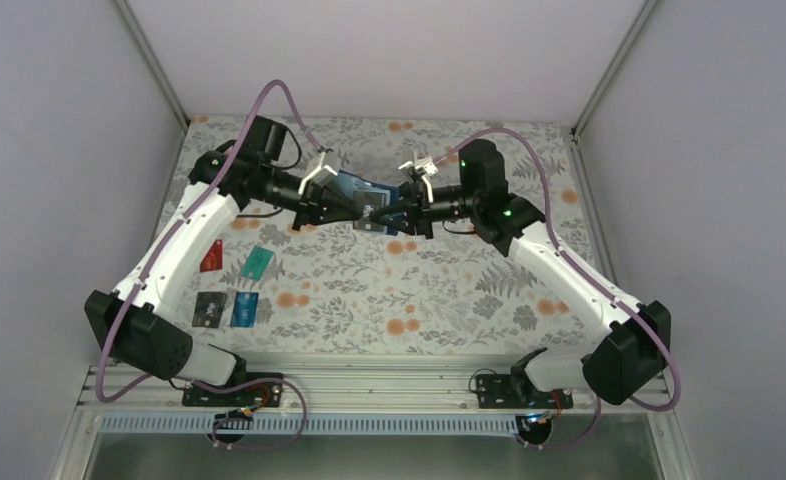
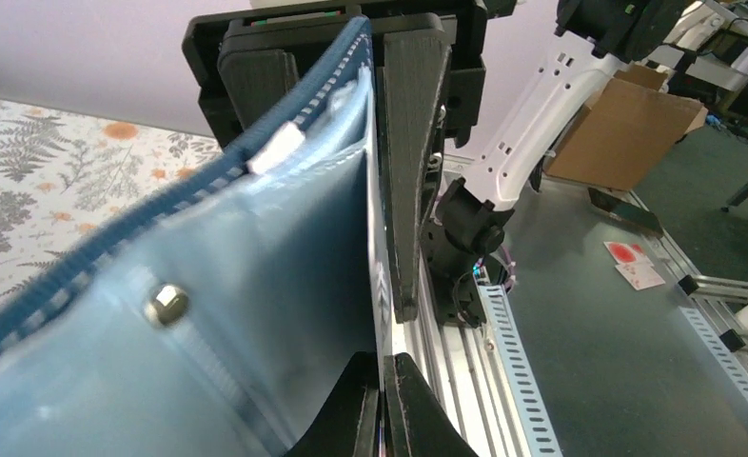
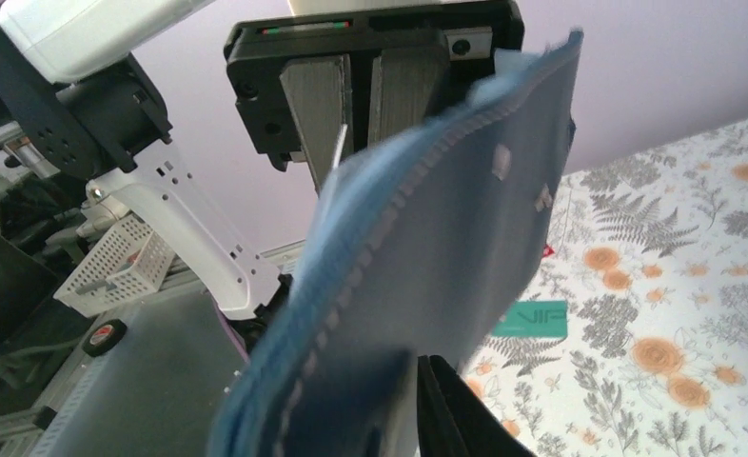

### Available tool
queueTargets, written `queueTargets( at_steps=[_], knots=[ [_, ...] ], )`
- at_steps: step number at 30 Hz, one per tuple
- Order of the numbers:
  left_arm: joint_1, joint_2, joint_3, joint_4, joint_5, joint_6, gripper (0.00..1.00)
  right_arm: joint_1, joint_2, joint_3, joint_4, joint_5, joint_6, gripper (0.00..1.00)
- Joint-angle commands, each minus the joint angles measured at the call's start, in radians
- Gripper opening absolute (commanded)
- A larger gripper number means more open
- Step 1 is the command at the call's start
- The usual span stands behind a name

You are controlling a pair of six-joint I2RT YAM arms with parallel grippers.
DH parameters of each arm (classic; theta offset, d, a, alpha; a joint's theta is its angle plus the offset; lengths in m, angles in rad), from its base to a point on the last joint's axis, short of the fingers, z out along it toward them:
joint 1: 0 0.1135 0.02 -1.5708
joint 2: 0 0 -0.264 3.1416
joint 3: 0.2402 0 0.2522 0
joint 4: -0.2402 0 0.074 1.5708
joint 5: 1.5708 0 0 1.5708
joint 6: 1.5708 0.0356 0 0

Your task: Take the credit cards out of the card holder

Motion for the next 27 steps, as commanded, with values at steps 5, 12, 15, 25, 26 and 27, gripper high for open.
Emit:
queueTargets(
  at_steps=[5,12,15,25,26,27],
  knots=[
    [0.048,-0.033,-0.028,0.036,0.041,0.003,0.02,-0.02,-0.05,-0.031,0.04,0.015,-0.02,0.34],
    [0.055,-0.044,-0.042,0.035,0.037,0.008,0.02,-0.039,-0.056,-0.053,0.044,0.006,-0.018,0.37],
    [0.053,-0.043,-0.047,0.036,0.042,0.007,0.02,-0.039,-0.045,-0.051,0.062,0.003,0.003,0.23],
    [0.074,-0.052,-0.04,0.0,0.067,0.053,0.1,-0.048,-0.036,-0.048,0.079,-0.034,0.001,0.04],
    [0.076,-0.052,-0.041,-0.001,0.071,0.053,0.1,-0.049,-0.037,-0.048,0.079,-0.039,0.001,0.04],
    [0.077,-0.051,-0.041,-0.003,0.075,0.054,0.11,-0.049,-0.036,-0.048,0.078,-0.04,0.0,0.04]
  ],
)
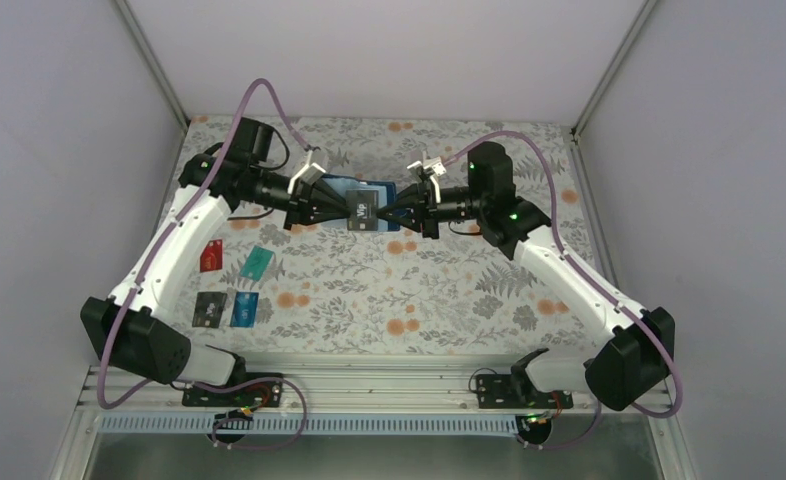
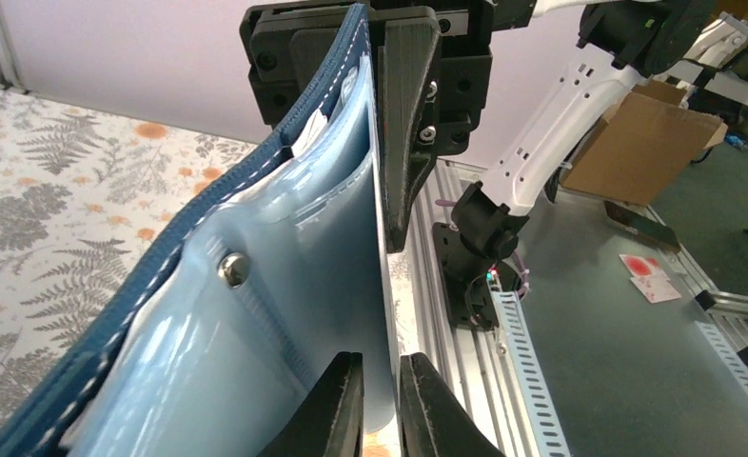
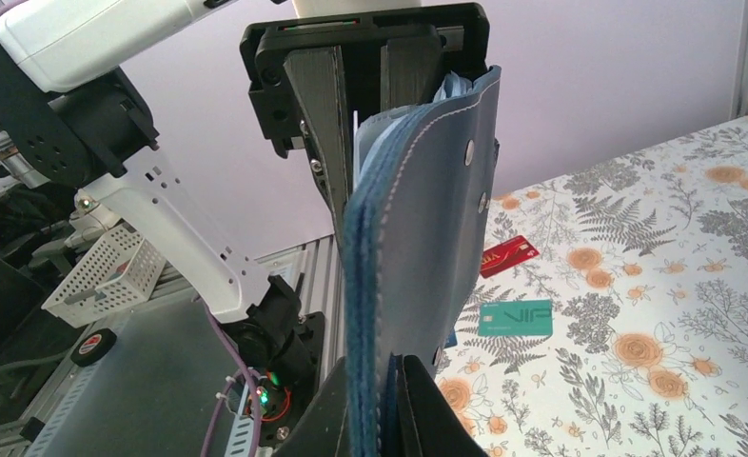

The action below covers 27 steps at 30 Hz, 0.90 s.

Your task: Take the credit cards out of the card holder

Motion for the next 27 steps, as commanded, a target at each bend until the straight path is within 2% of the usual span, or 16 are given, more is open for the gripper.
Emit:
queueTargets(
  at_steps=[1,4,8,19,27],
  knots=[
    [0.015,-0.025,0.002,-0.008,0.057,0.051,0.13,-0.009,-0.006,-0.003,0.033,-0.038,-0.014,0.04],
    [0.017,-0.027,0.001,-0.013,0.059,0.055,0.14,-0.01,-0.01,-0.006,0.038,-0.039,-0.011,0.04],
    [0.019,-0.031,-0.007,-0.002,0.064,0.044,0.03,-0.012,-0.012,-0.004,0.039,-0.046,-0.009,0.04],
    [0.077,-0.051,-0.056,0.075,0.012,-0.041,0.02,-0.027,-0.029,-0.016,0.016,-0.05,-0.021,0.04],
    [0.029,-0.03,-0.066,0.092,0.075,-0.054,0.02,-0.024,0.024,-0.001,0.074,-0.113,0.024,0.04]
  ],
)
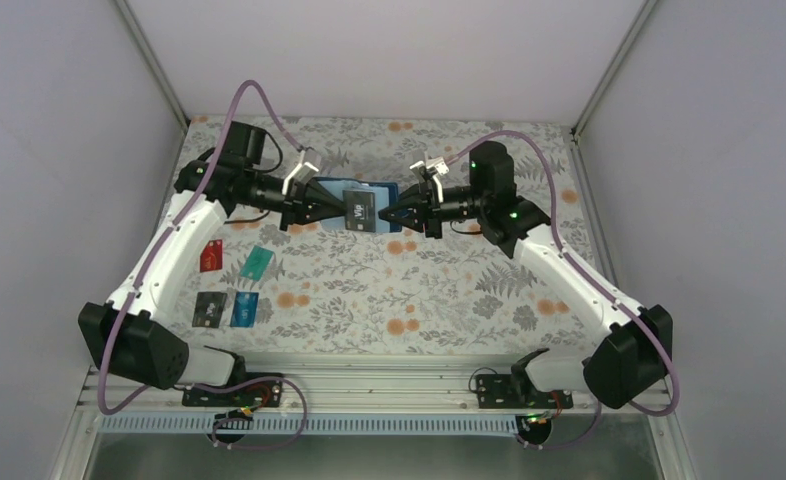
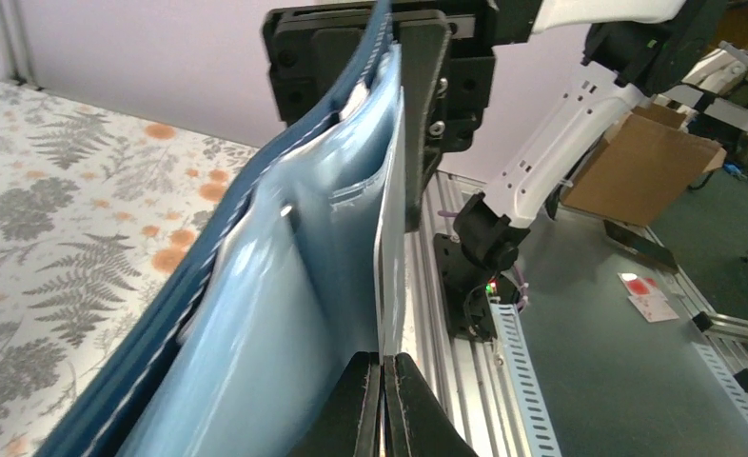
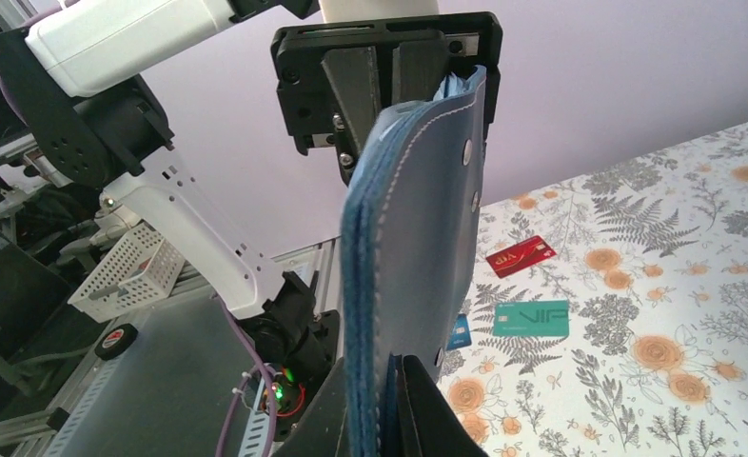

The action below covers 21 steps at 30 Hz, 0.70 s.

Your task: Take the credit cards out of the card holder

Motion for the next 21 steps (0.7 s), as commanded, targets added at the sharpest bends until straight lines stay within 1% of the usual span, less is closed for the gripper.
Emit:
queueTargets(
  at_steps=[1,5,8,9,11,12,13,19,21],
  knots=[
    [-0.023,0.005,-0.002,0.034,0.042,-0.007,0.02,-0.003,0.017,0.007,0.063,-0.055,0.018,0.04],
    [-0.028,0.01,-0.004,0.043,0.04,-0.01,0.03,-0.003,0.01,0.008,0.056,-0.054,0.013,0.04],
    [-0.033,0.018,-0.004,0.052,0.04,-0.021,0.09,-0.003,0.014,0.019,0.042,-0.061,0.003,0.04],
    [-0.035,0.019,-0.004,0.056,0.038,-0.025,0.09,-0.003,0.013,0.022,0.039,-0.062,0.001,0.04],
    [-0.041,0.021,-0.005,0.063,0.034,-0.031,0.08,-0.003,0.013,0.024,0.039,-0.072,0.0,0.04],
    [-0.043,0.022,-0.007,0.071,0.028,-0.037,0.04,-0.002,0.01,0.02,0.041,-0.074,0.0,0.04],
    [-0.044,0.022,-0.01,0.083,0.016,-0.051,0.03,-0.002,0.008,0.018,0.046,-0.075,0.004,0.04],
    [-0.038,0.012,-0.015,0.08,-0.011,-0.034,0.02,-0.001,-0.006,0.008,0.044,-0.088,-0.014,0.04],
    [-0.037,0.011,-0.015,0.096,-0.025,-0.05,0.03,-0.001,-0.005,0.012,0.037,-0.095,-0.017,0.04]
  ],
)
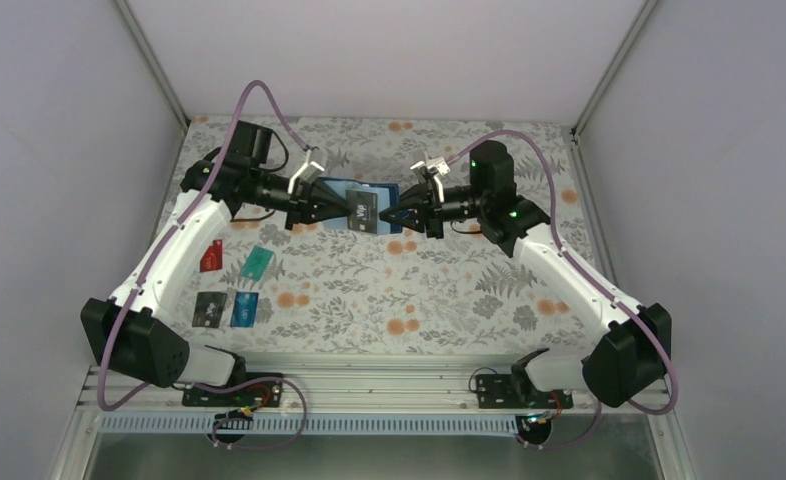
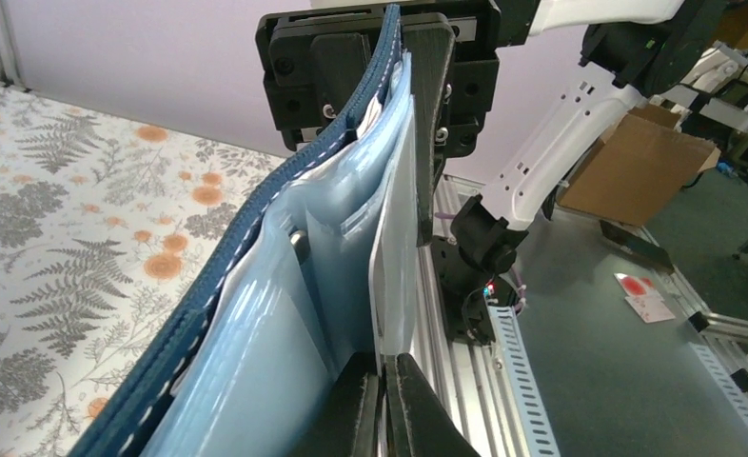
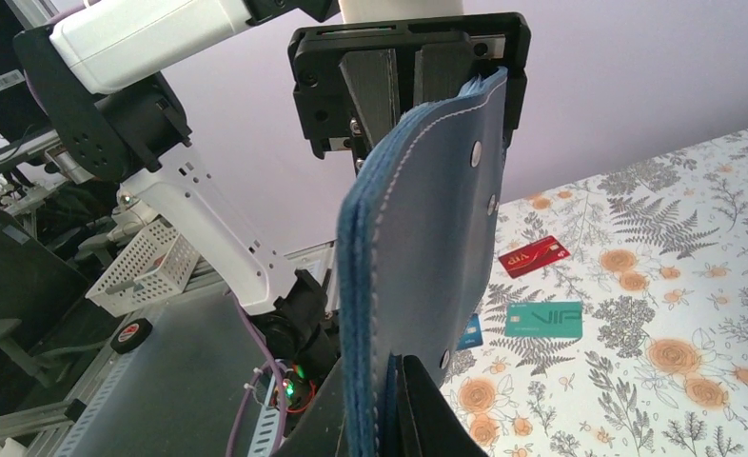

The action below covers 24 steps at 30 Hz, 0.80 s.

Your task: Take the credit cards out of the card holder

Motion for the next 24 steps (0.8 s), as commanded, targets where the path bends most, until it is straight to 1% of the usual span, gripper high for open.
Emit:
queueTargets(
  at_steps=[1,2,3,4,5,6,10,17,24],
  knots=[
    [0.002,0.0,-0.01,0.046,-0.026,-0.012,0.07,-0.001,-0.016,0.014,0.025,-0.058,-0.022,0.04],
    [-0.001,0.005,-0.008,0.047,-0.016,-0.012,0.12,0.0,-0.013,0.015,0.027,-0.062,-0.02,0.04],
    [-0.004,0.009,-0.009,0.047,0.0,-0.012,0.13,0.0,-0.012,0.015,0.027,-0.064,-0.019,0.04],
    [-0.007,0.013,-0.007,0.04,0.016,-0.005,0.12,0.002,-0.01,0.014,0.028,-0.063,-0.019,0.04],
    [-0.01,0.016,-0.002,0.027,0.028,0.008,0.05,0.001,-0.012,0.014,0.026,-0.06,-0.02,0.04],
    [-0.009,0.017,0.003,0.014,0.034,0.021,0.03,0.001,-0.015,0.012,0.023,-0.052,-0.024,0.04],
    [0.014,0.0,0.003,-0.037,0.05,0.083,0.02,-0.005,-0.041,-0.009,0.026,0.01,-0.029,0.04],
    [0.086,-0.033,-0.014,-0.077,0.071,0.134,0.02,-0.033,-0.065,-0.024,0.002,0.027,-0.032,0.04],
    [0.141,-0.046,-0.008,-0.086,0.059,0.136,0.02,-0.064,-0.088,-0.039,-0.011,0.045,-0.025,0.04]
  ],
)
